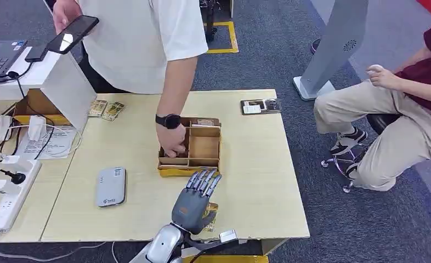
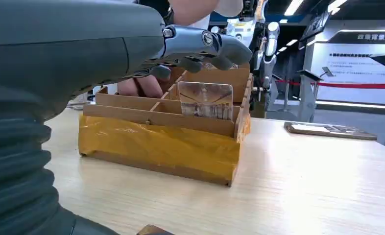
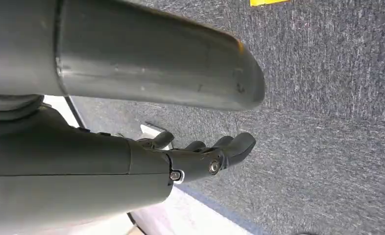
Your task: Pass the card to the sensor for recognition and then transmit it.
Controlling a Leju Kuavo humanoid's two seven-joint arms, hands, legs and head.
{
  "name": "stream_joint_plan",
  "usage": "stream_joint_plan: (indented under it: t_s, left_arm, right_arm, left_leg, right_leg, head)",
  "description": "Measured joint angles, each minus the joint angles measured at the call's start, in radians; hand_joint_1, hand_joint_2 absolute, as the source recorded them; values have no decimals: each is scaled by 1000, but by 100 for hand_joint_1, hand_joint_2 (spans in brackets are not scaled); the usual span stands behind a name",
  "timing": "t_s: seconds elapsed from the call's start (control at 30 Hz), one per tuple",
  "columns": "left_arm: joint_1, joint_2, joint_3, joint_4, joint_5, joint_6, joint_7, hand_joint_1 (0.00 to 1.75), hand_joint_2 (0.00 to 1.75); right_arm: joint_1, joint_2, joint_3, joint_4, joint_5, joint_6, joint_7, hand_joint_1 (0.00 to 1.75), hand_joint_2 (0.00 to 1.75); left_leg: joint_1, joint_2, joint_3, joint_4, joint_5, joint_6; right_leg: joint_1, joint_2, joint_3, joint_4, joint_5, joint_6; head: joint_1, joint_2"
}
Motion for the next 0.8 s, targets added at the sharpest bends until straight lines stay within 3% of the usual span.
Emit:
stream_joint_plan:
  t_s: [0.8]
  left_arm:
    - [1, 2, 0, 5, 5, 0, 2, 0, 175]
  right_arm:
    - [1, -1, 0, 0, 0, 0, 0, 0, 0]
  left_leg:
    - [0, 0, 0, 0, 0, 0]
  right_leg:
    - [0, 0, 0, 0, 0, 0]
  head:
    - [0, 0]
